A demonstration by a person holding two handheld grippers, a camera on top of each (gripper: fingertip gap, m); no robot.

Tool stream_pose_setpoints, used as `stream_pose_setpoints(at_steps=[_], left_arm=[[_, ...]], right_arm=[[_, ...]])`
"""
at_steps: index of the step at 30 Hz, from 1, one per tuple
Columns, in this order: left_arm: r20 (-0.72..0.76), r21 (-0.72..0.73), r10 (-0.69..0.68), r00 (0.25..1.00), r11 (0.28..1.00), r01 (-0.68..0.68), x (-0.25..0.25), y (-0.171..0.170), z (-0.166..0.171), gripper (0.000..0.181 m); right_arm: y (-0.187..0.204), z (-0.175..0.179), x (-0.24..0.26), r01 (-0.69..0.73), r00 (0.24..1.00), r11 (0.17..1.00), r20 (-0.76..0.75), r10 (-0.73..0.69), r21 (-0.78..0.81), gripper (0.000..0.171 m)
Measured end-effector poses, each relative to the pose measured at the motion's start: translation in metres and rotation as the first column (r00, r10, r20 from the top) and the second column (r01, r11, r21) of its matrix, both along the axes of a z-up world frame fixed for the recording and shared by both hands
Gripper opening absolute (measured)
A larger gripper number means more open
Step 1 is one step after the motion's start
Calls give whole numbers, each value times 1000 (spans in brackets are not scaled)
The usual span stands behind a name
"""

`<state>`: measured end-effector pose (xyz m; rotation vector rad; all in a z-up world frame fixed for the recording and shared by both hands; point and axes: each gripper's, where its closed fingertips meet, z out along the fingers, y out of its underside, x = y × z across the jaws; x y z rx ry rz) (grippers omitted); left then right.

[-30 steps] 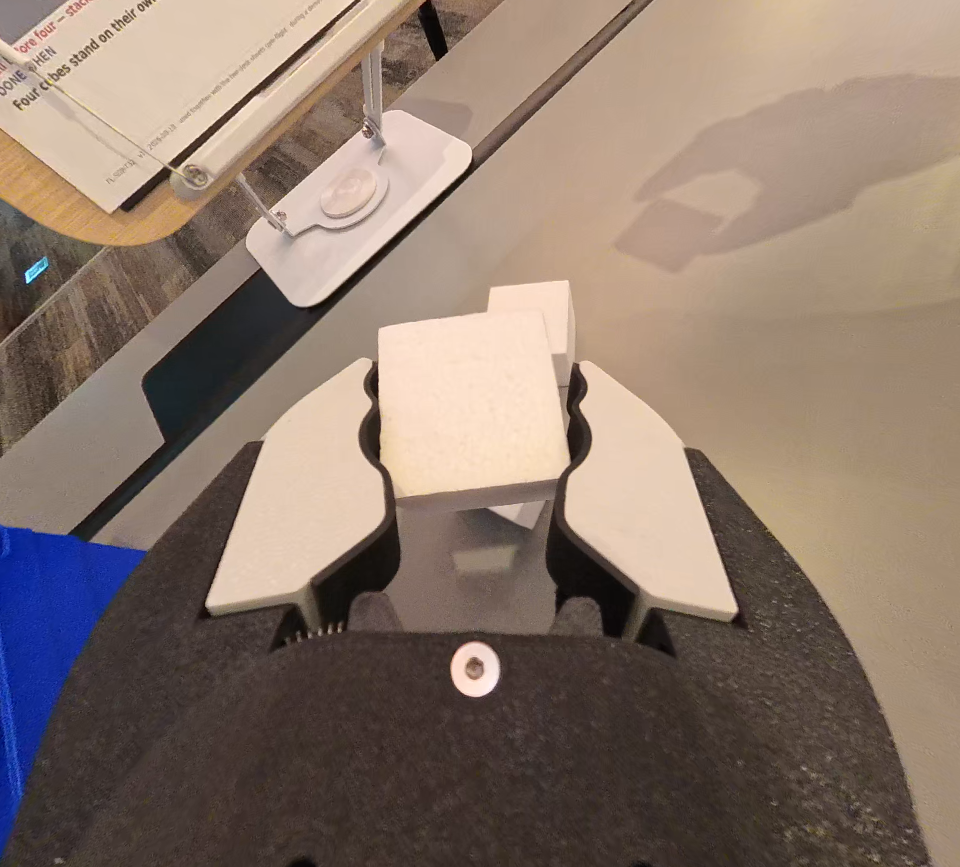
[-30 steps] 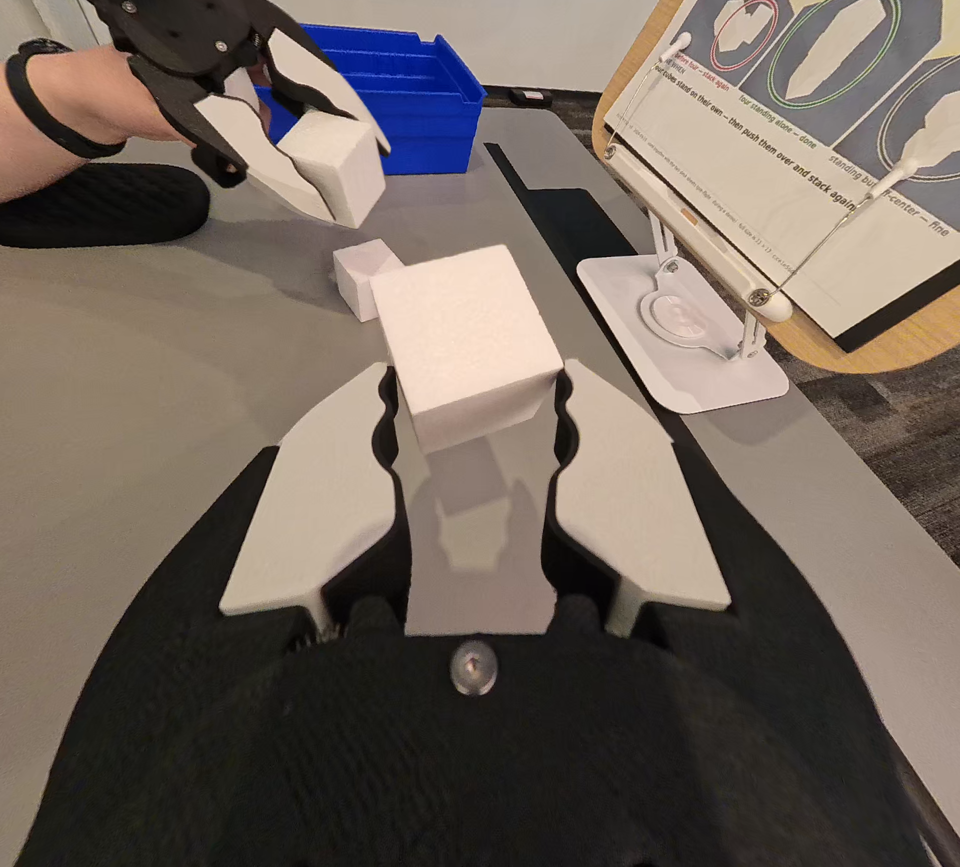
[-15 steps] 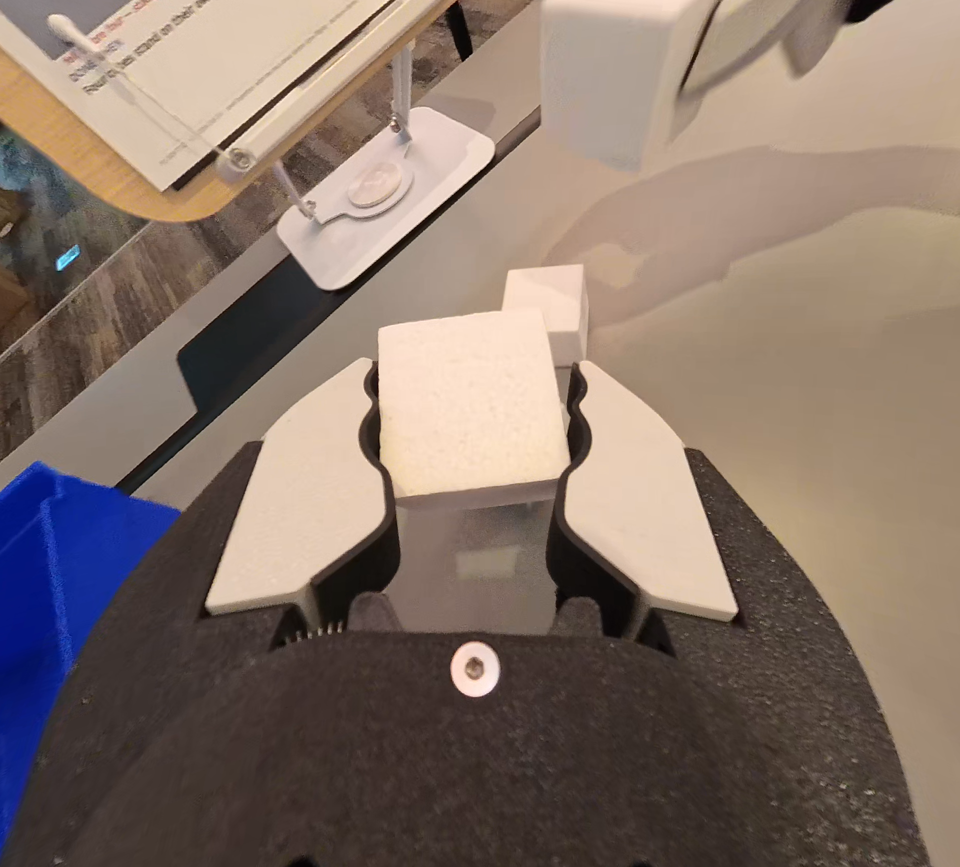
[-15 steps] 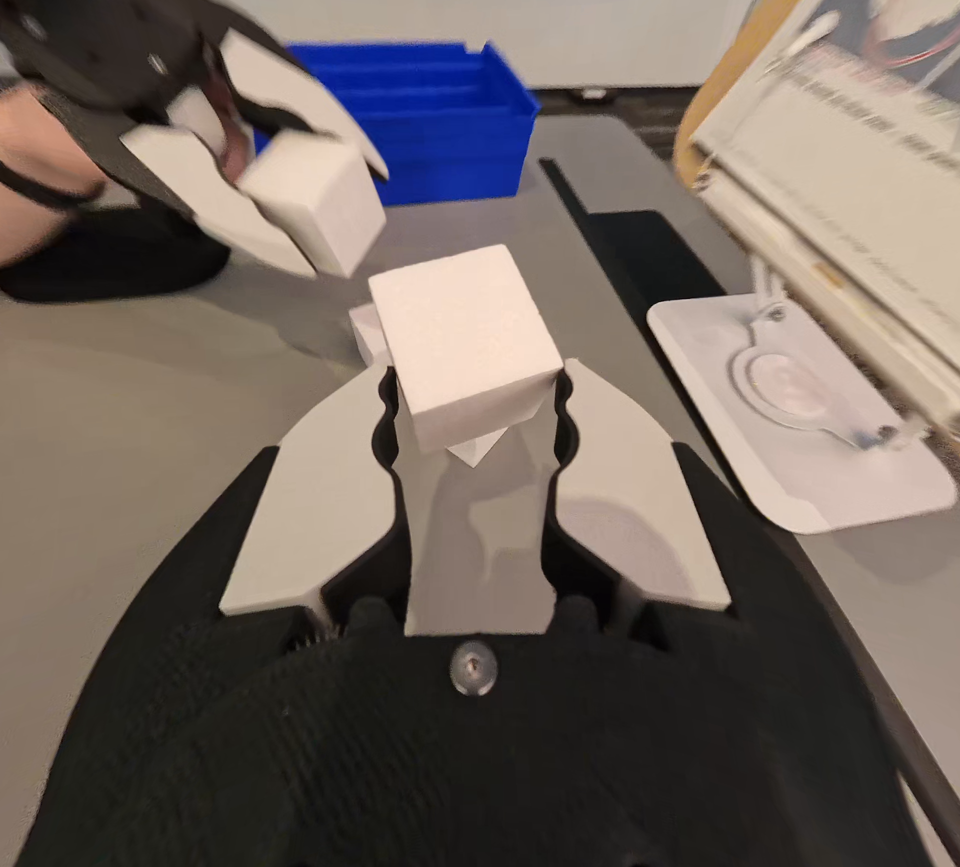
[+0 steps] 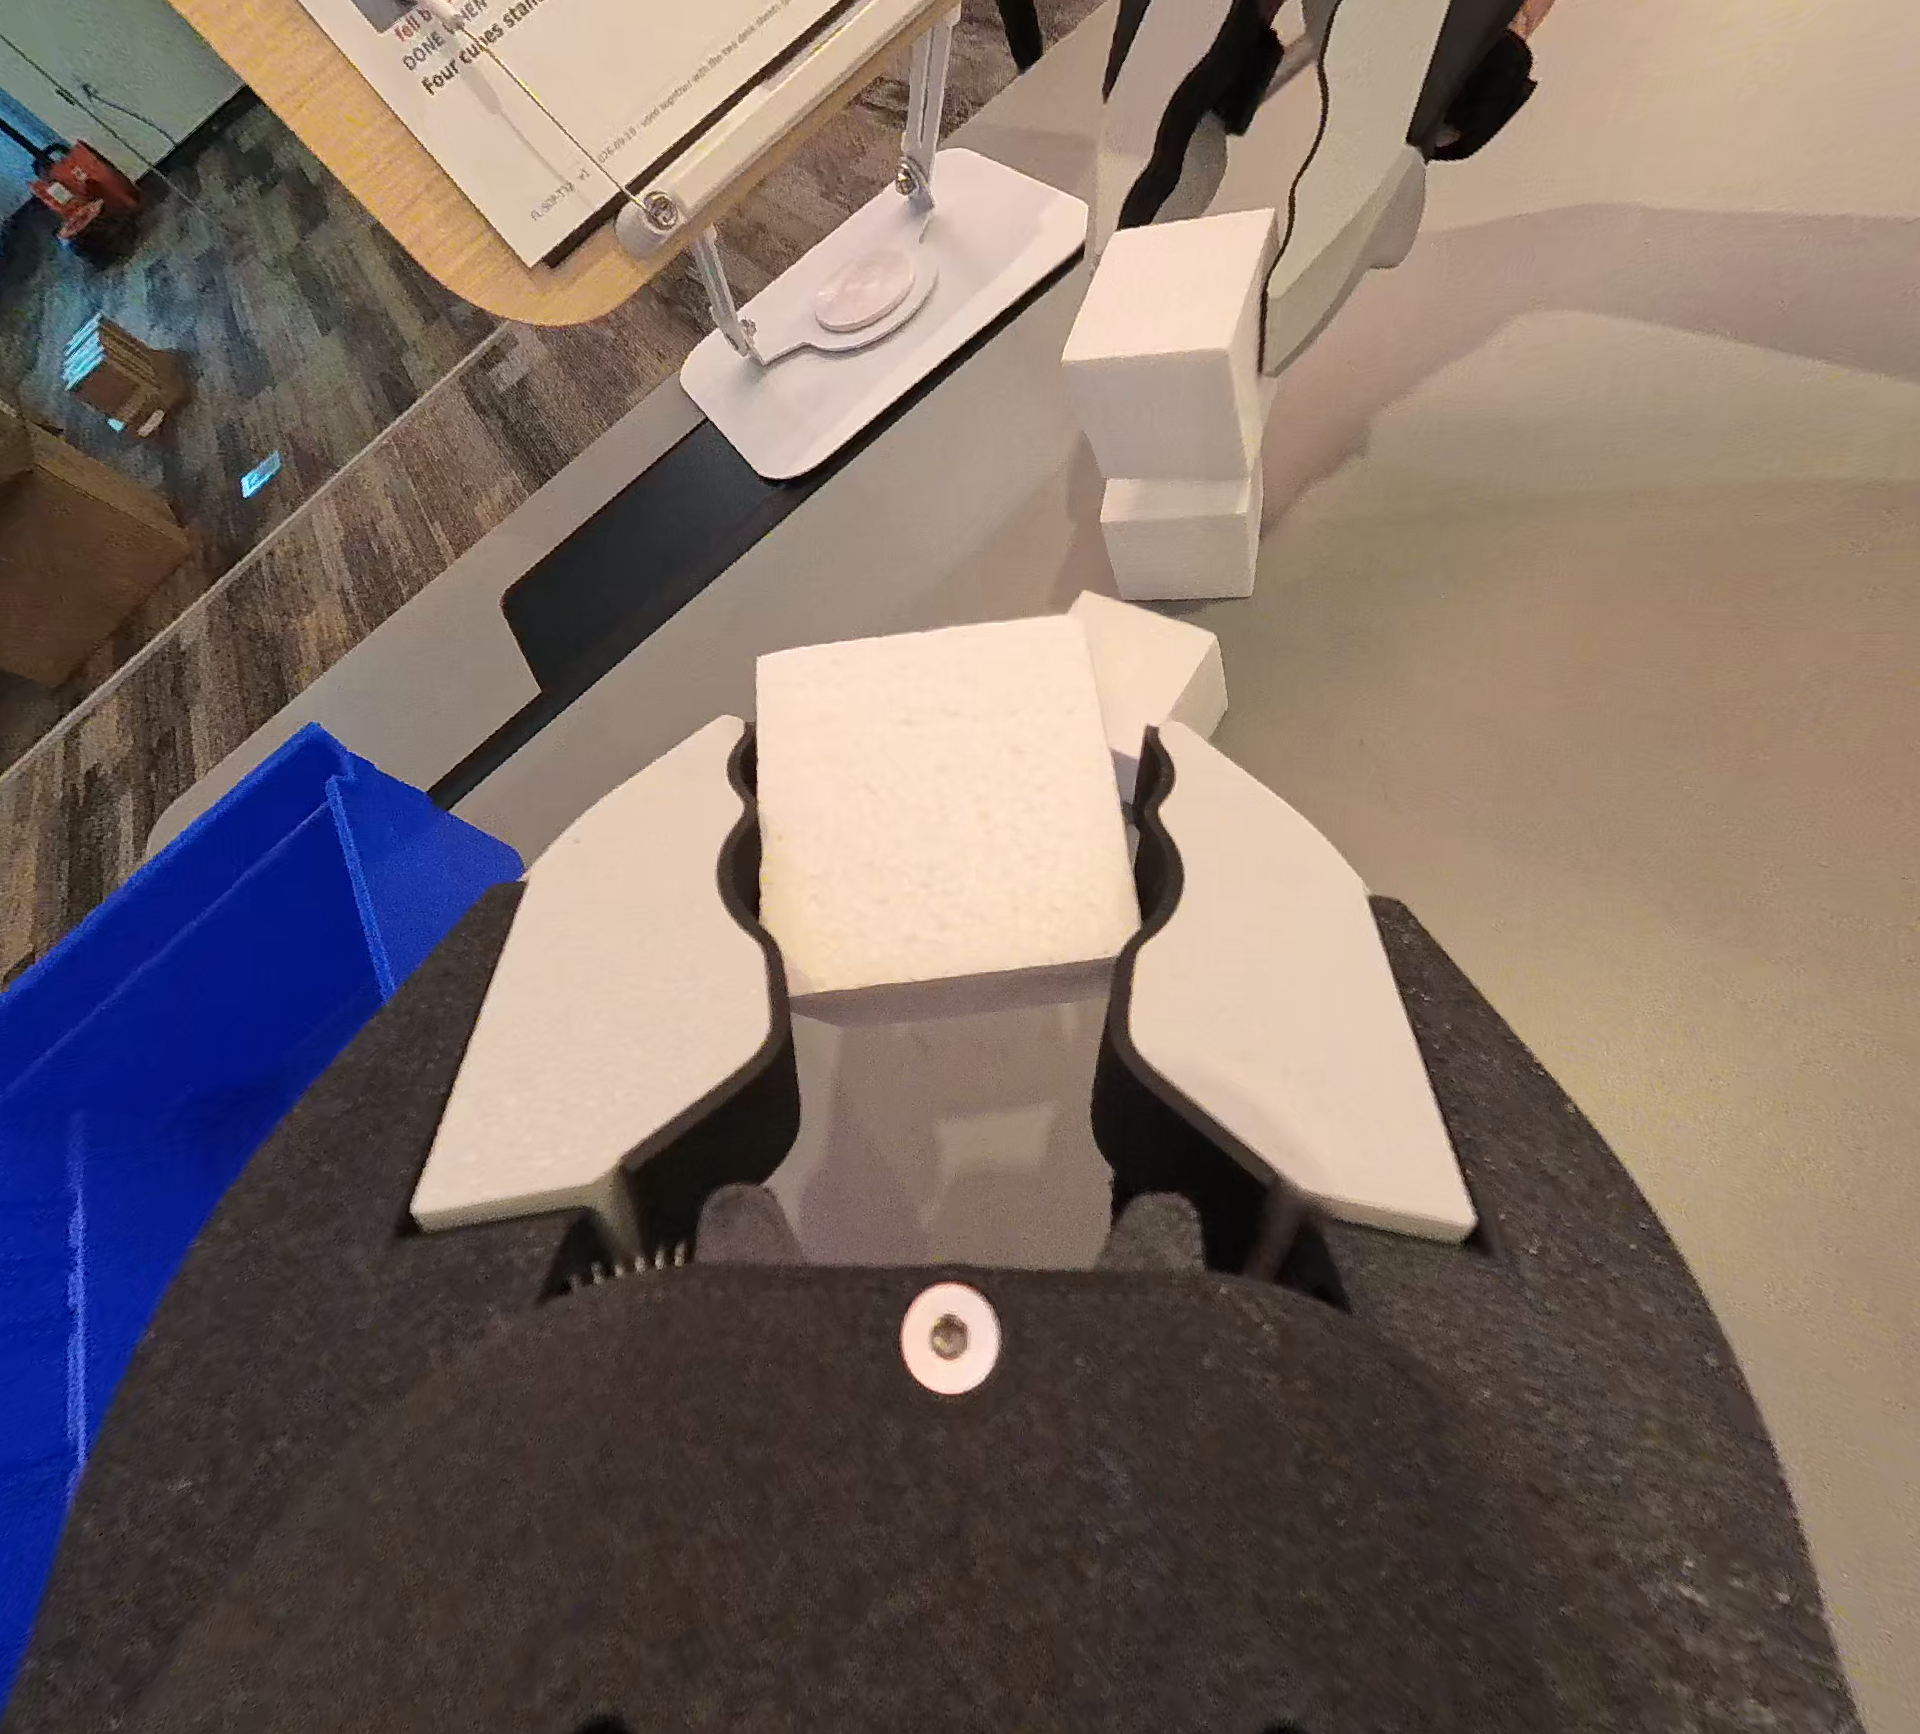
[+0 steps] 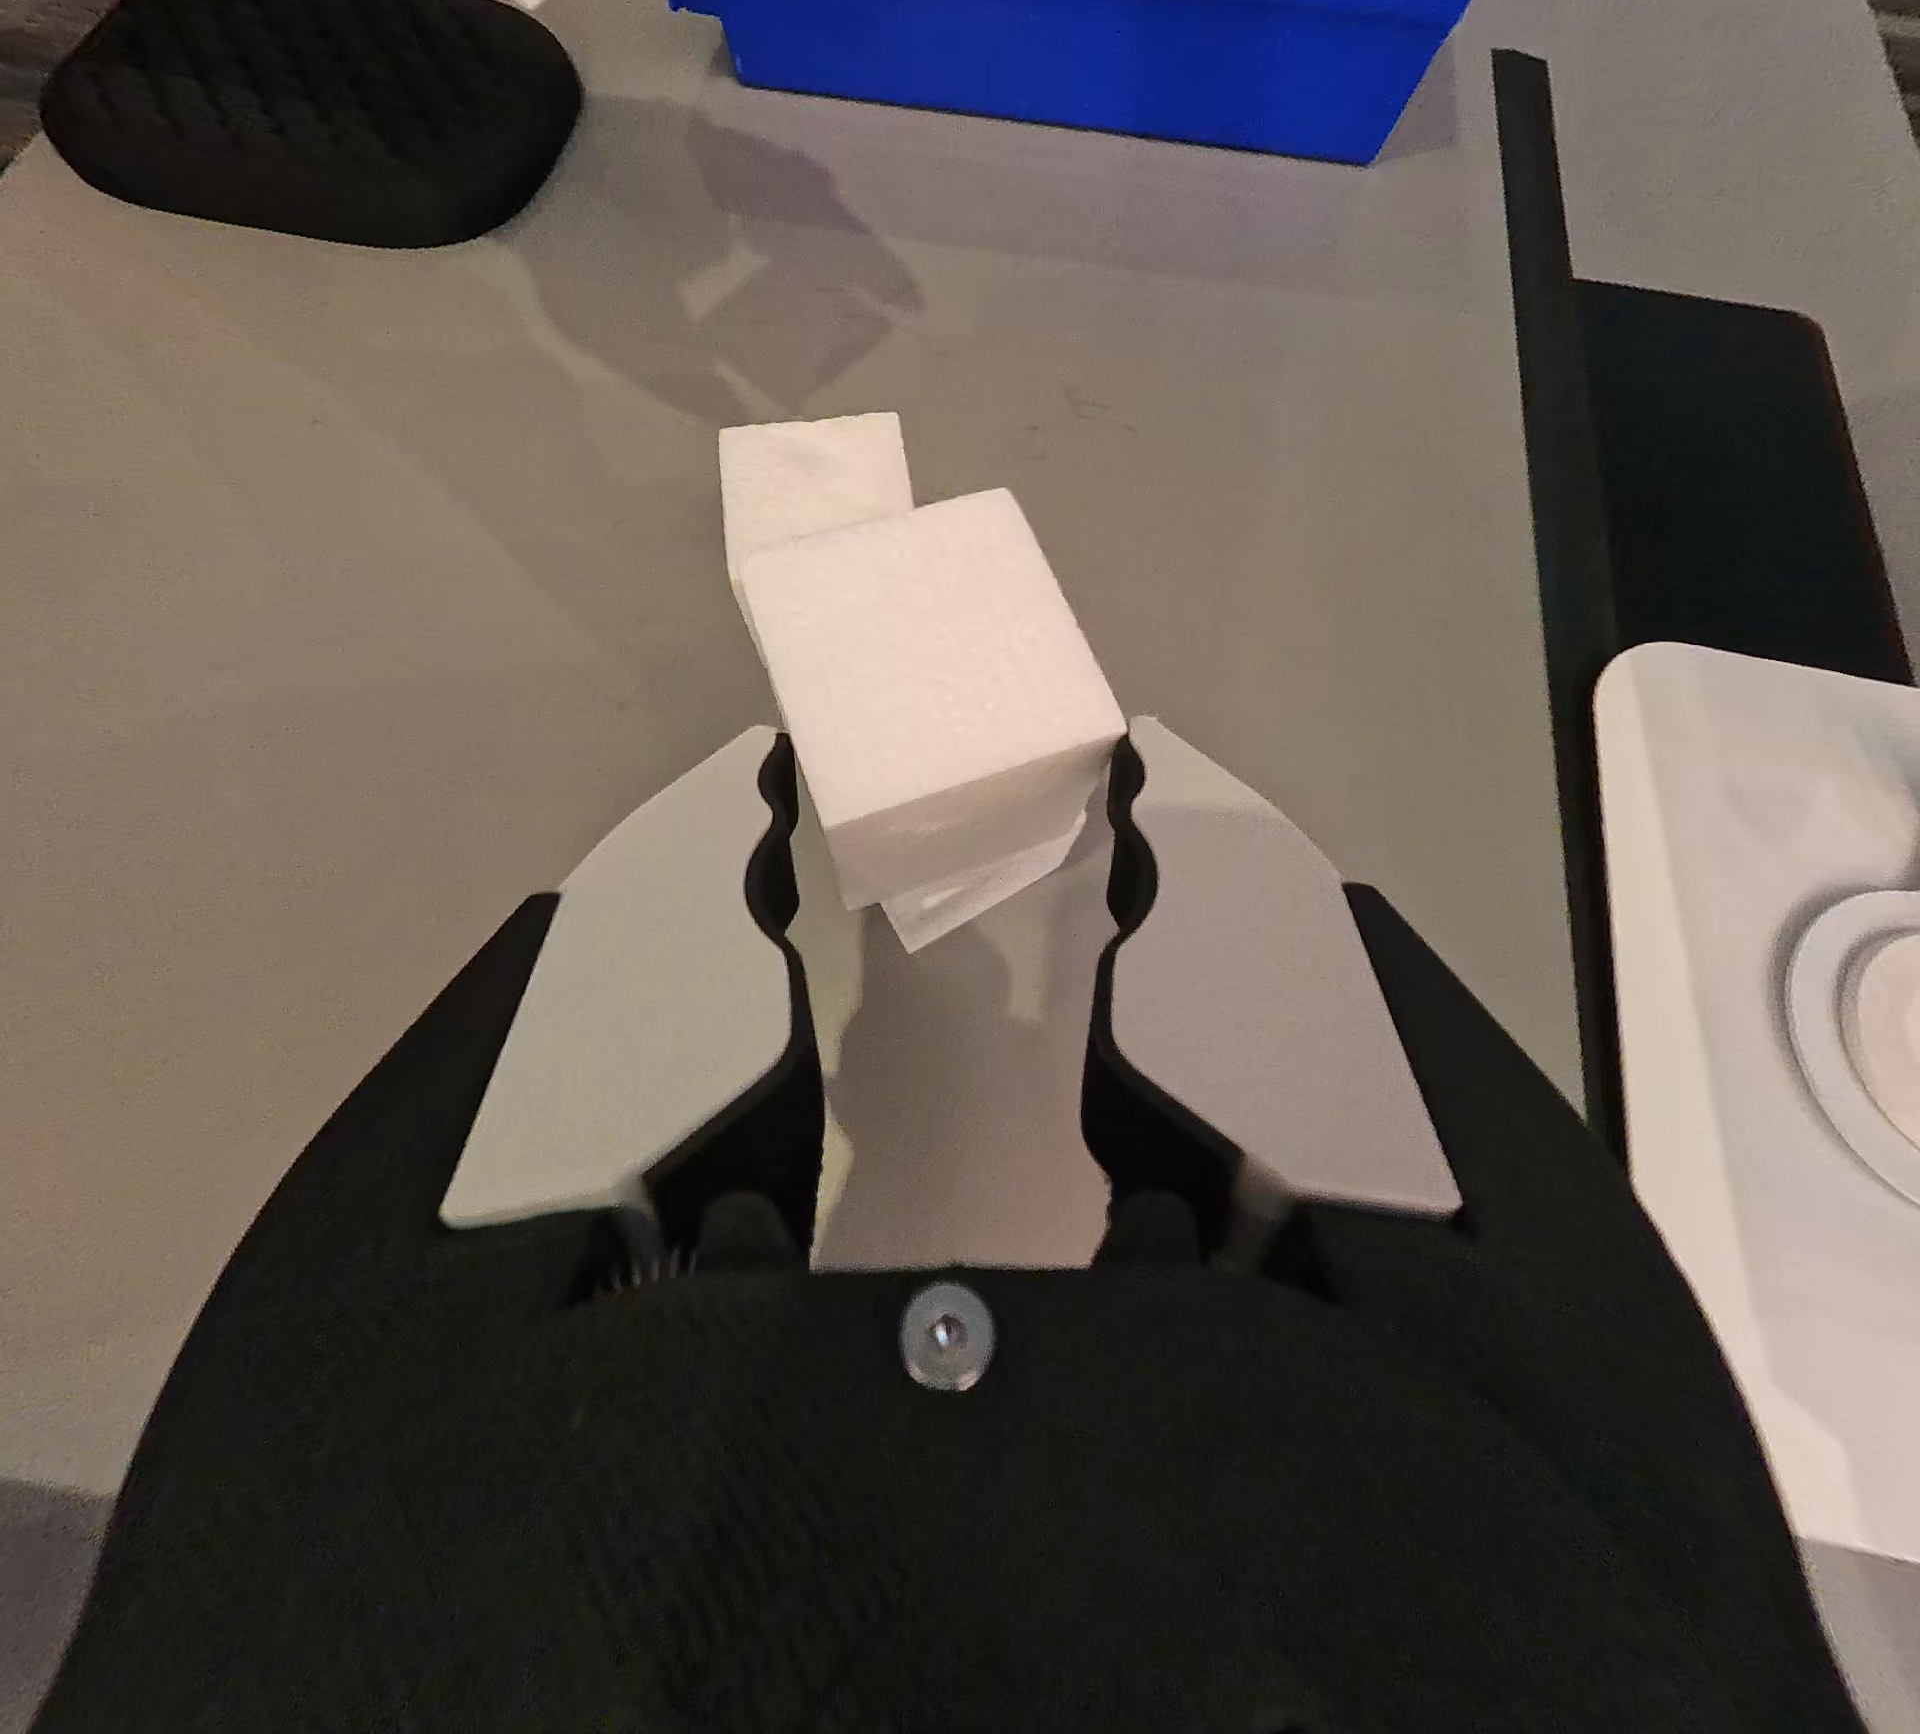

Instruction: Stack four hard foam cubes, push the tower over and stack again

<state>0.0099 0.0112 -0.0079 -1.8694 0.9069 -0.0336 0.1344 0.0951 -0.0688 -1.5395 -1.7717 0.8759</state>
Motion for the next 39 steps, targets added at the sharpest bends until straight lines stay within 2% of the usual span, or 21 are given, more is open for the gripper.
stream_pose_setpoints(at_steps=[5,16,20,26,30,33,36,39], left_arm=[[-28,-1,-8,1000,1000,8,0,-5,-7,69],[-28,6,-15,999,1000,15,6,-6,-7,69],[30,3,-51,998,999,51,21,3,2,69],[210,-75,-229,951,966,249,89,36,17,69],[223,-138,-270,937,943,304,119,68,8,69],[295,-216,-296,908,905,366,135,76,3,69],[260,-245,-302,917,898,366,138,84,-7,69],[213,-240,-293,932,909,341,139,91,-14,69]], right_arm=[[0,-7,-3,-46,999,998,-2,46,-46,59],[2,-17,-6,-106,994,994,-6,106,20,60],[2,-15,0,-72,997,997,-3,72,27,79],[-6,21,47,39,998,996,-44,-36,77,80],[-19,68,84,134,967,988,-226,-114,71,75],[-35,95,108,168,918,985,-369,-146,30,72],[-45,100,129,189,888,980,-438,-140,69,71],[-36,90,146,248,895,967,-398,-203,64,65]])
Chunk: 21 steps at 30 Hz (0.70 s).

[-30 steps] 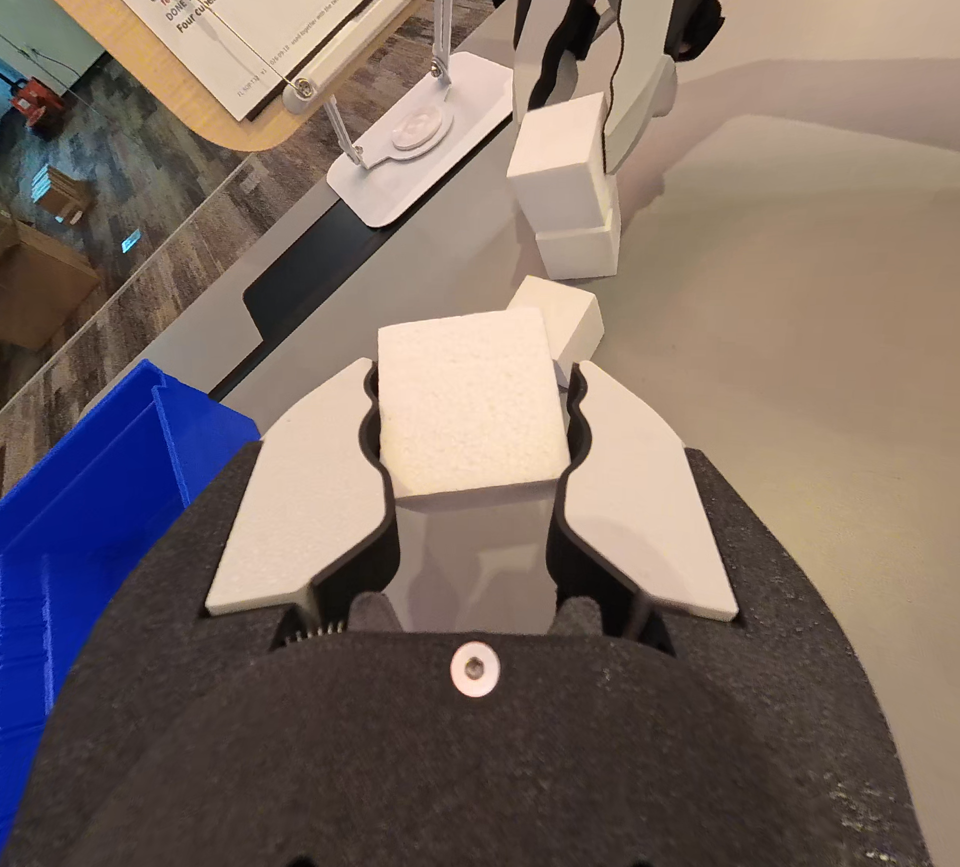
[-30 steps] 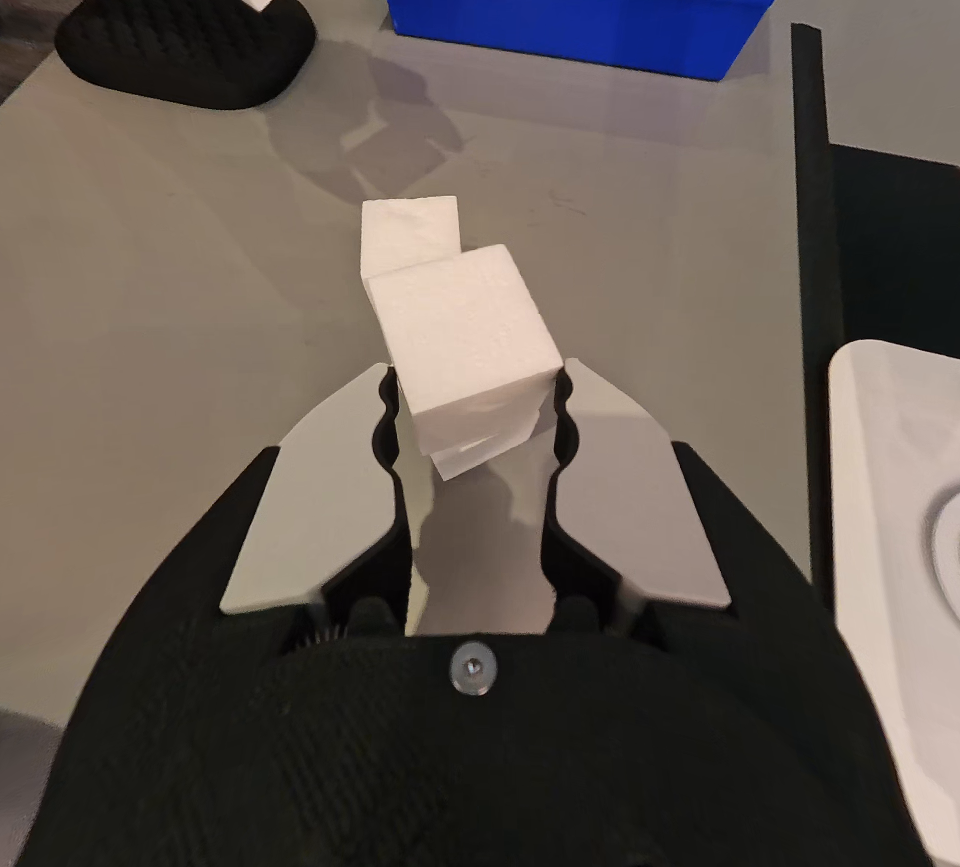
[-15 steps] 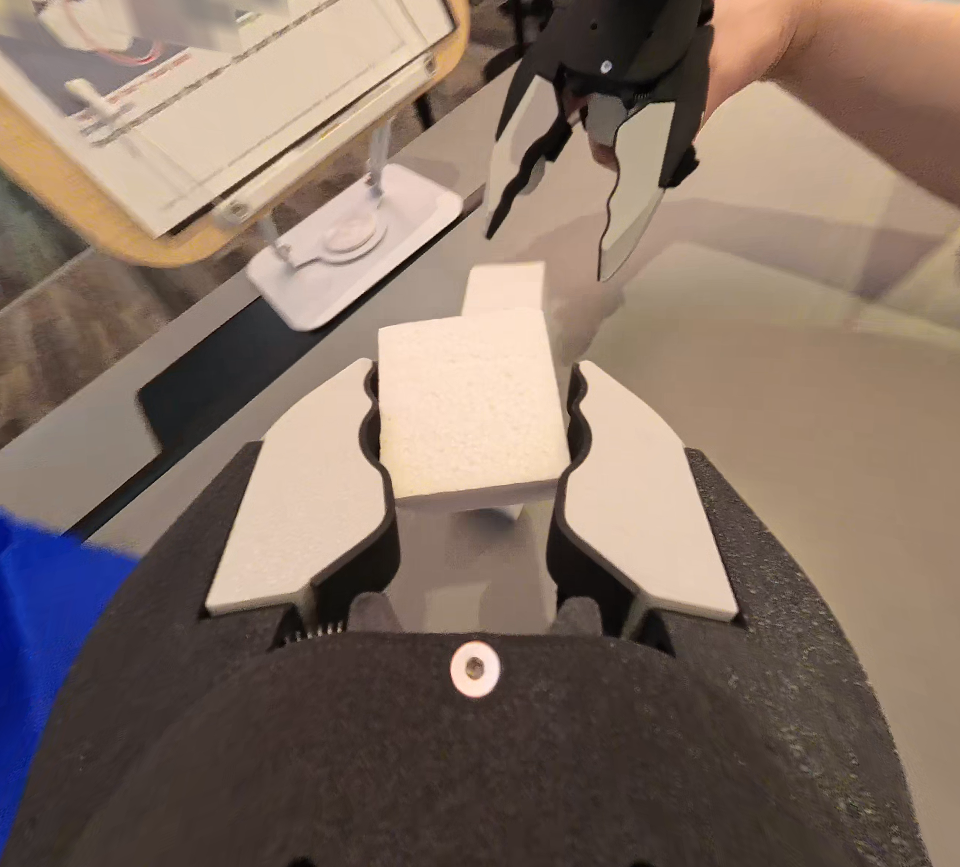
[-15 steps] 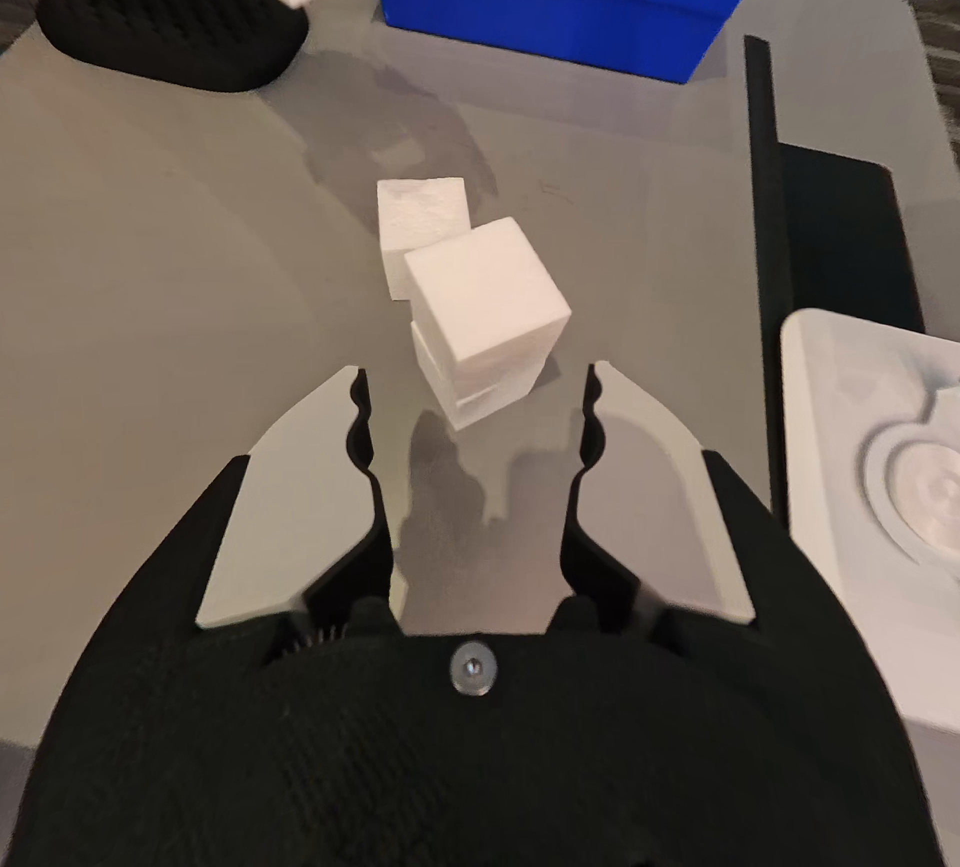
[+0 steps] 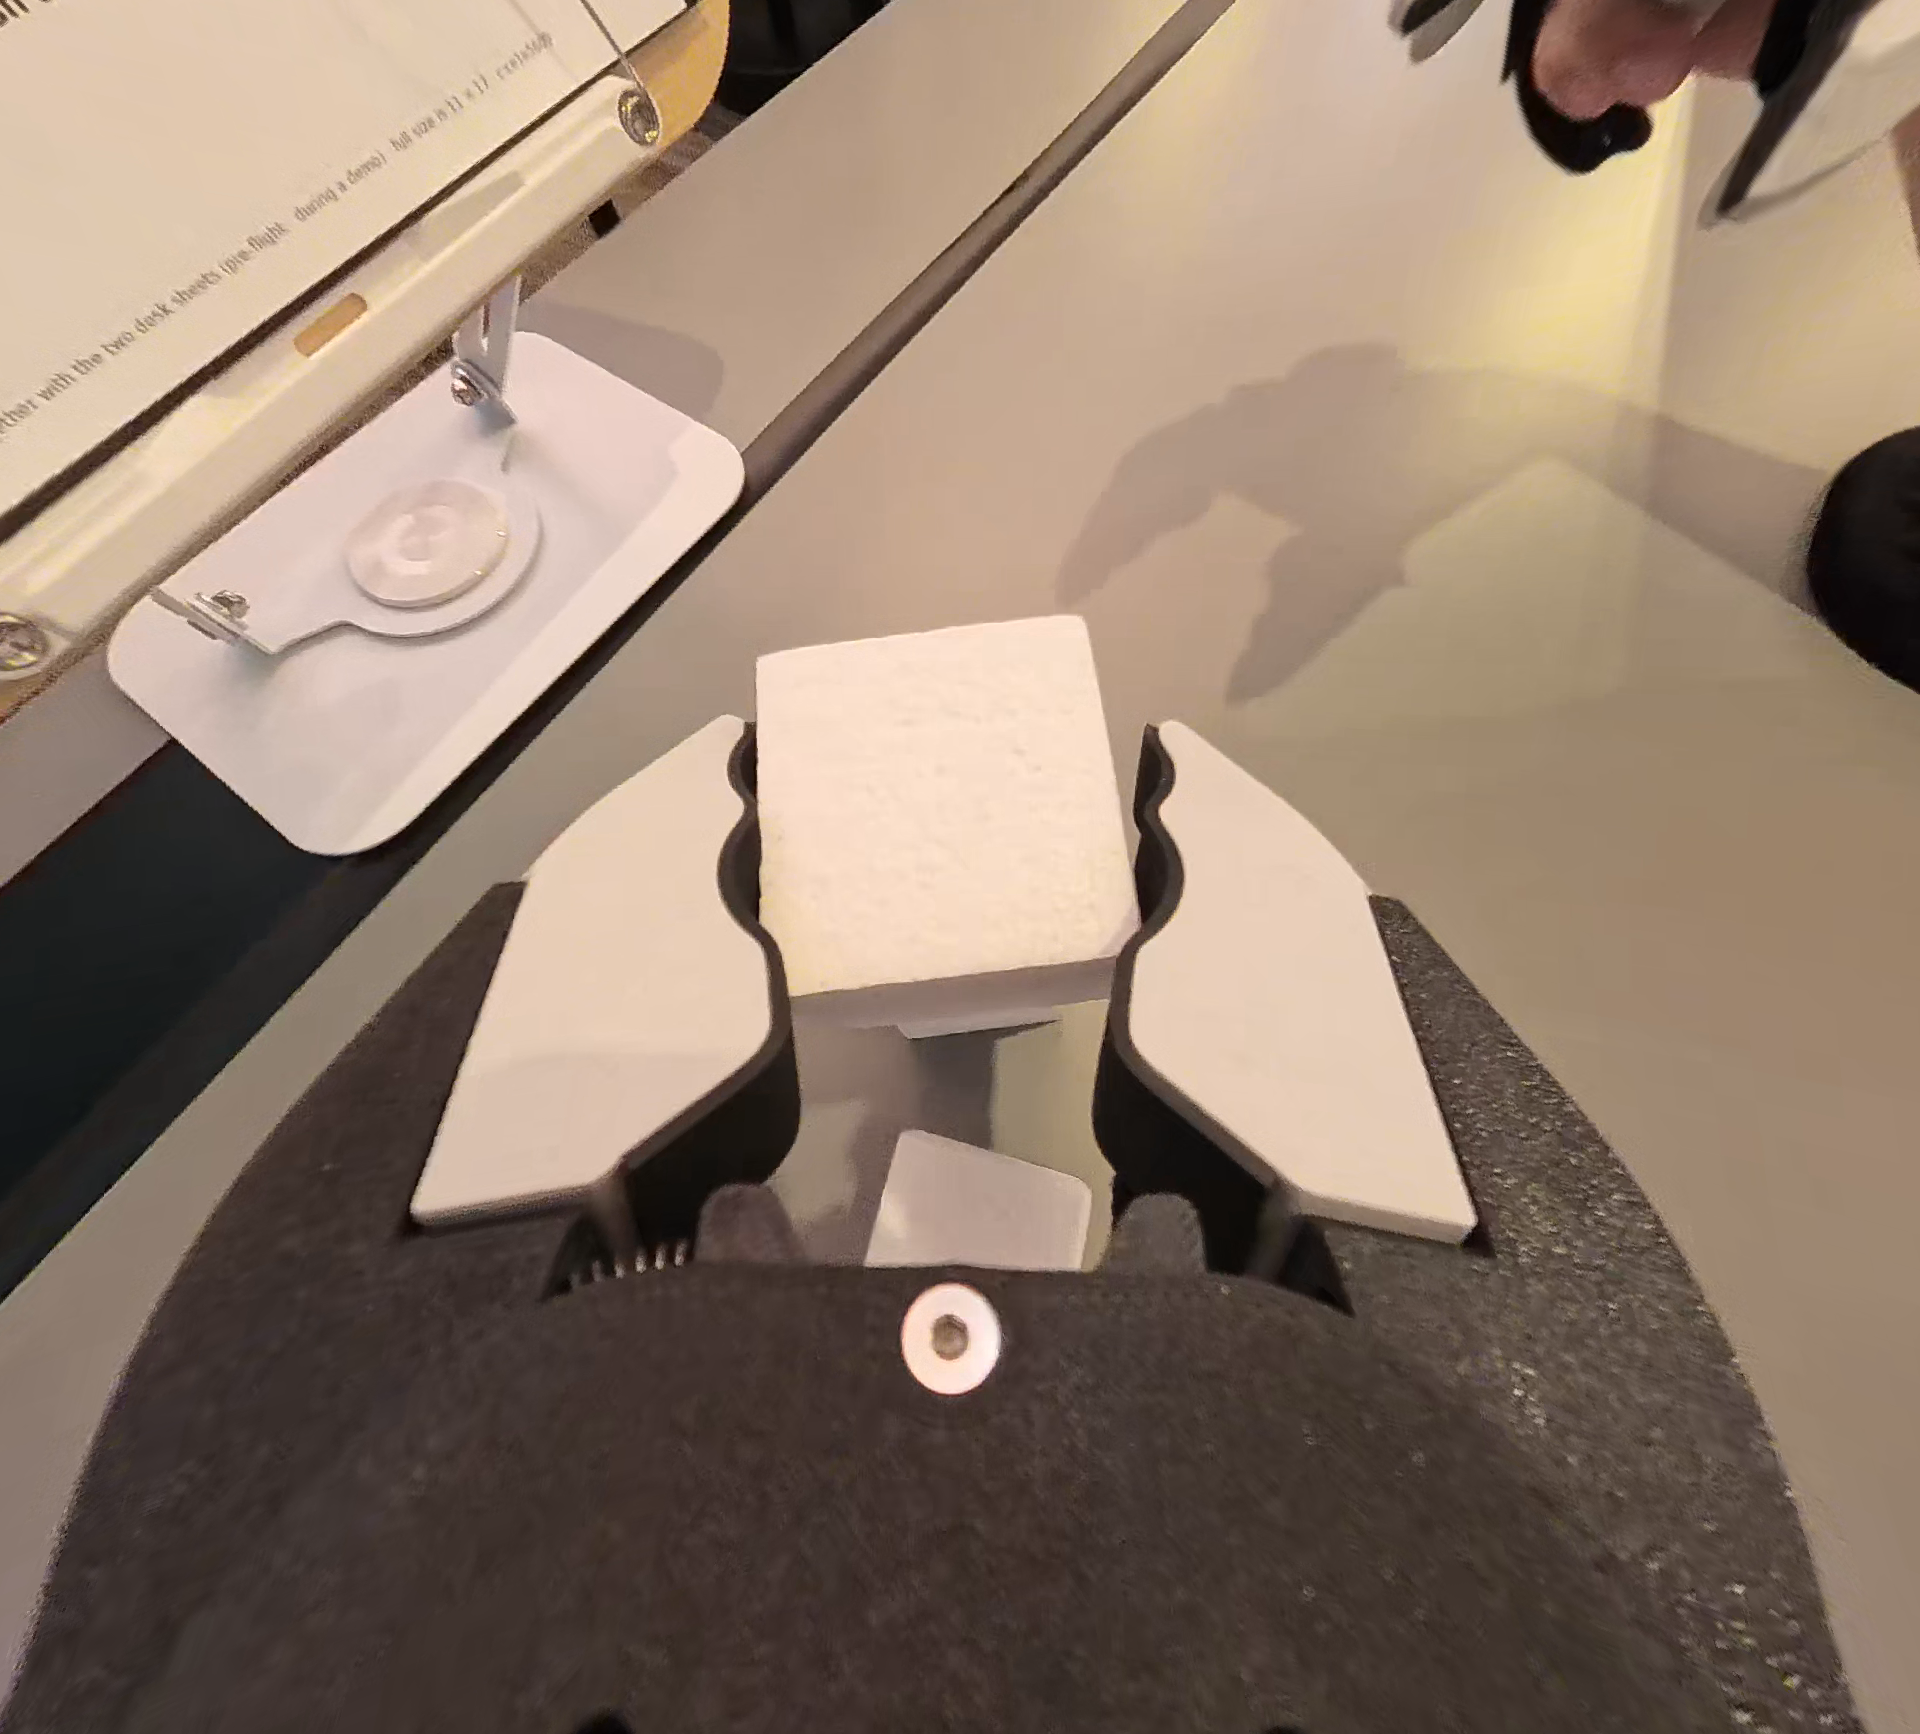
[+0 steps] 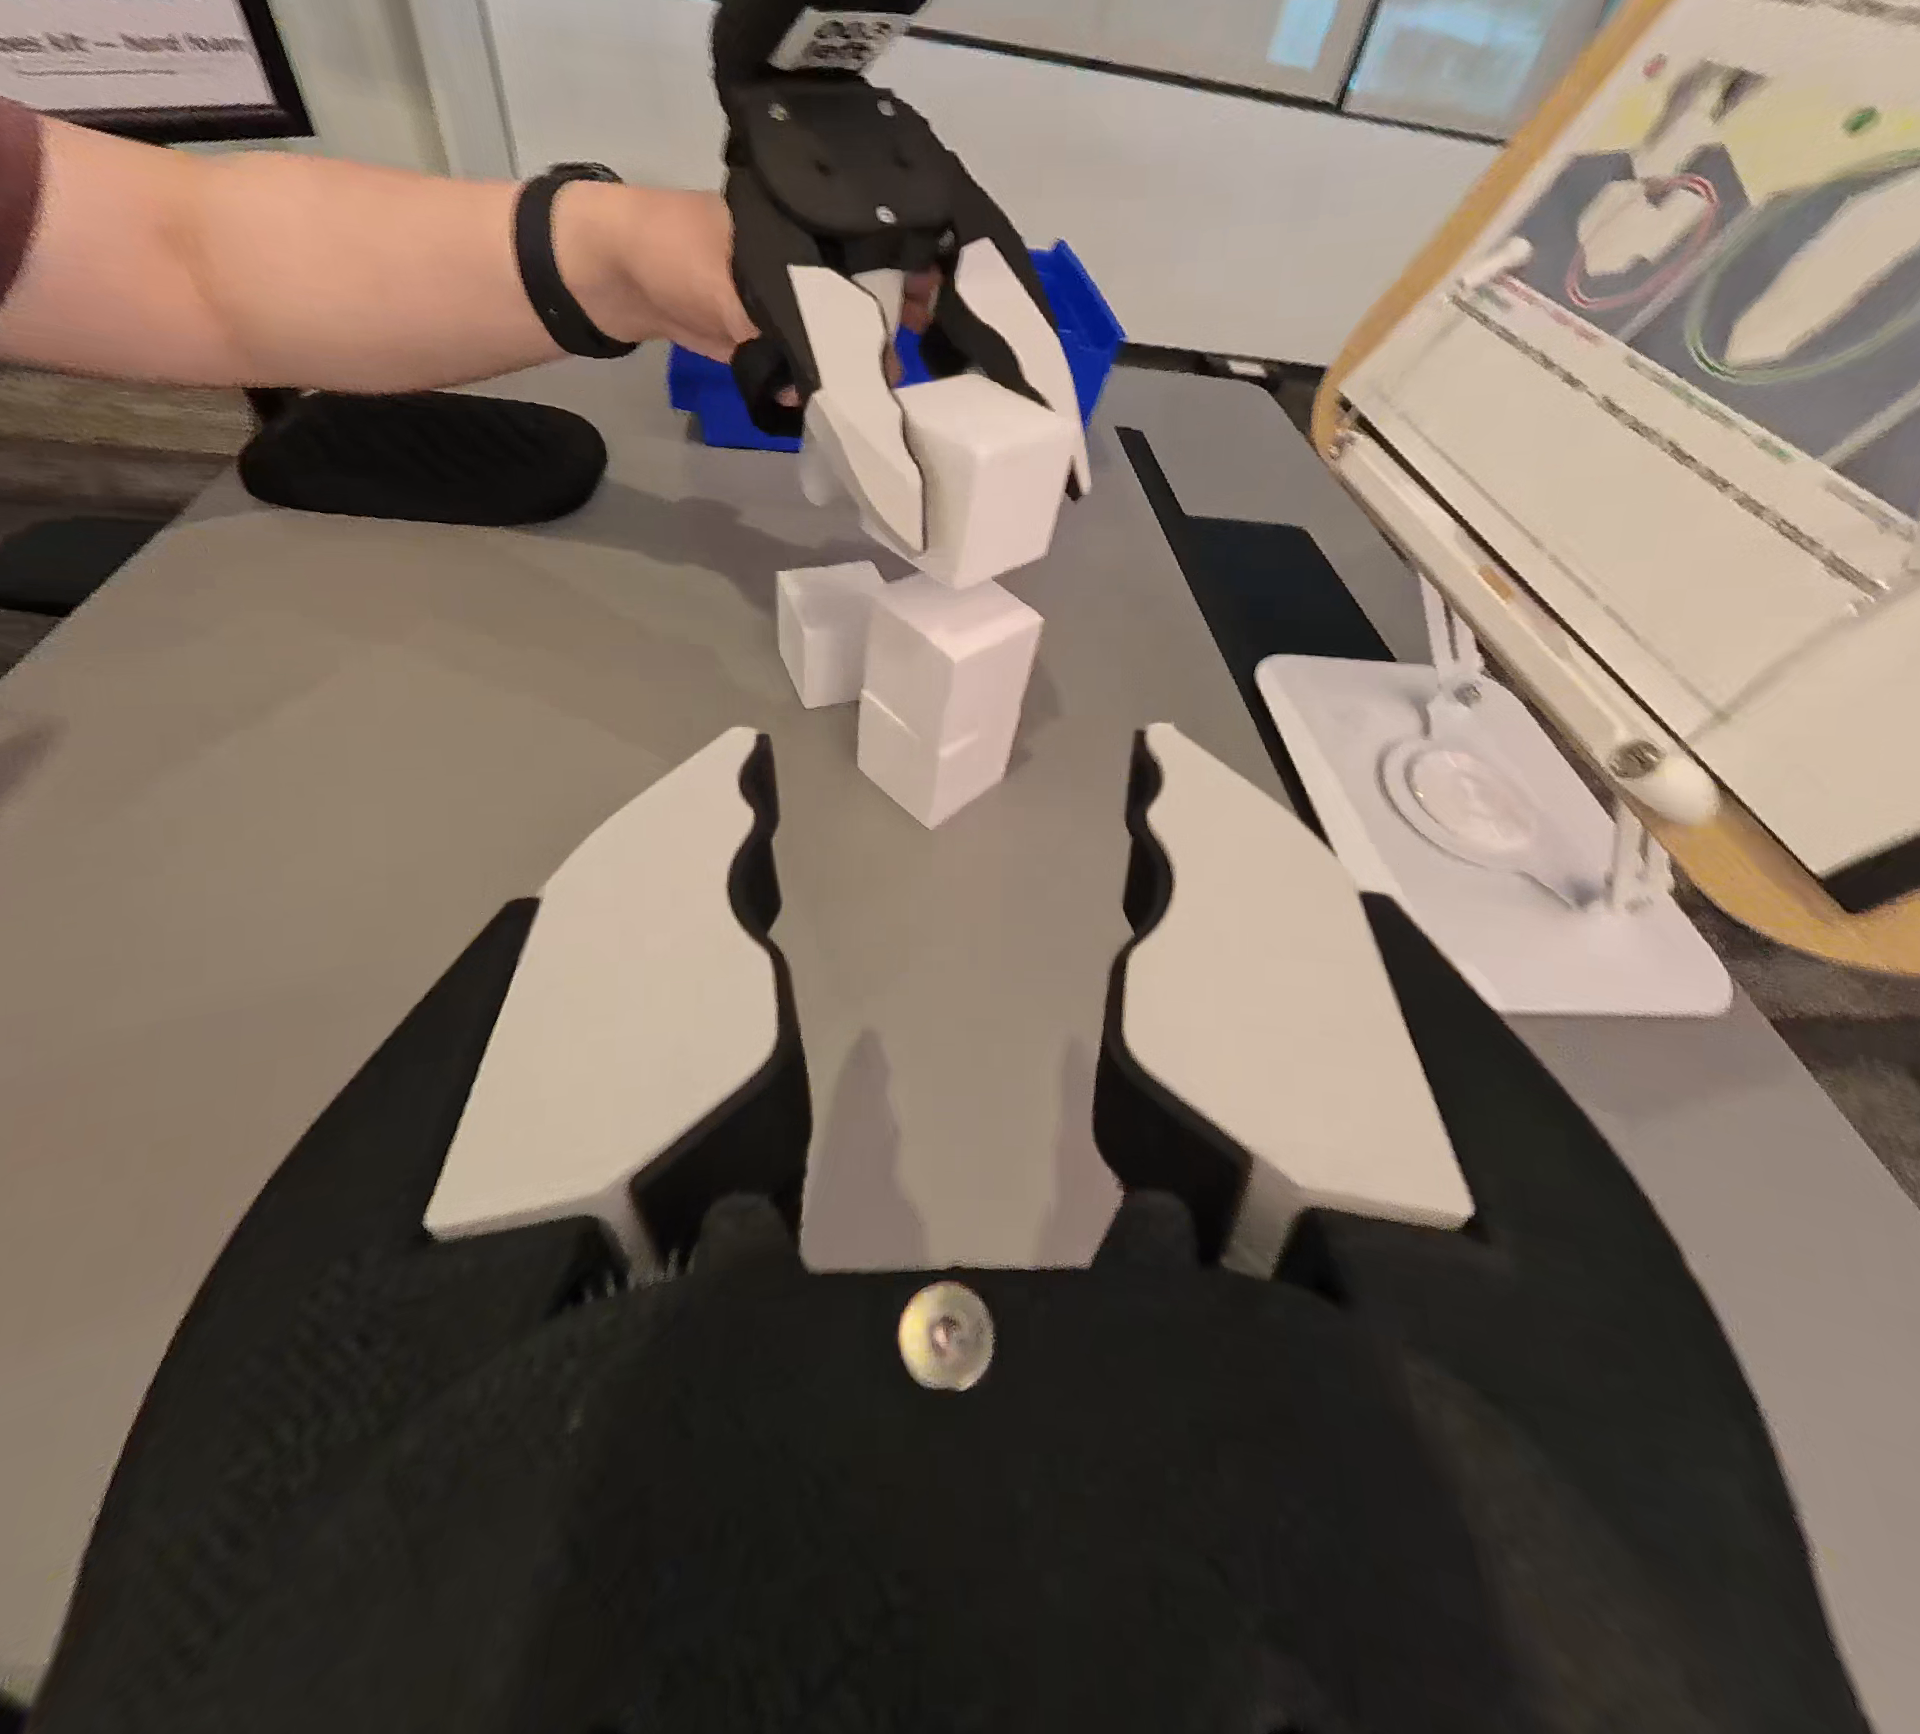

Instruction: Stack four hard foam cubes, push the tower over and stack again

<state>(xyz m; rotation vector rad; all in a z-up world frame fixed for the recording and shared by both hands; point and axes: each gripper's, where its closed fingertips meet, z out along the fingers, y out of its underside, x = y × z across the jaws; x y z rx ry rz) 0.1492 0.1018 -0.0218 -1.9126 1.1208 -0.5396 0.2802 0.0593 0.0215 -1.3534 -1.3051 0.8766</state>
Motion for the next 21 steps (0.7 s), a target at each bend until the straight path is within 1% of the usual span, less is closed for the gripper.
stream_pose_setpoints(at_steps=[2,5,13,18,19,21], left_arm=[[-7,-7,1,1000,1000,-1,3,1,-4,69],[-42,-8,5,999,1000,-6,5,2,-12,69],[-30,-37,2,1000,999,-3,4,2,-22,69],[34,-6,-23,999,1000,24,8,1,-18,70],[34,0,-9,999,1000,9,7,2,-18,75],[47,4,24,999,1000,-24,3,4,-16,98]], right_arm=[[0,6,4,-5,999,1000,-48,5,-4,59],[1,8,8,-8,997,1000,-83,5,-30,60],[4,-9,4,-1,1000,997,-20,0,-71,66],[2,-19,-1,-13,999,997,31,15,-75,68],[1,-21,-1,-15,999,997,37,18,-79,68],[1,-23,-1,-12,999,997,43,15,-80,69]])
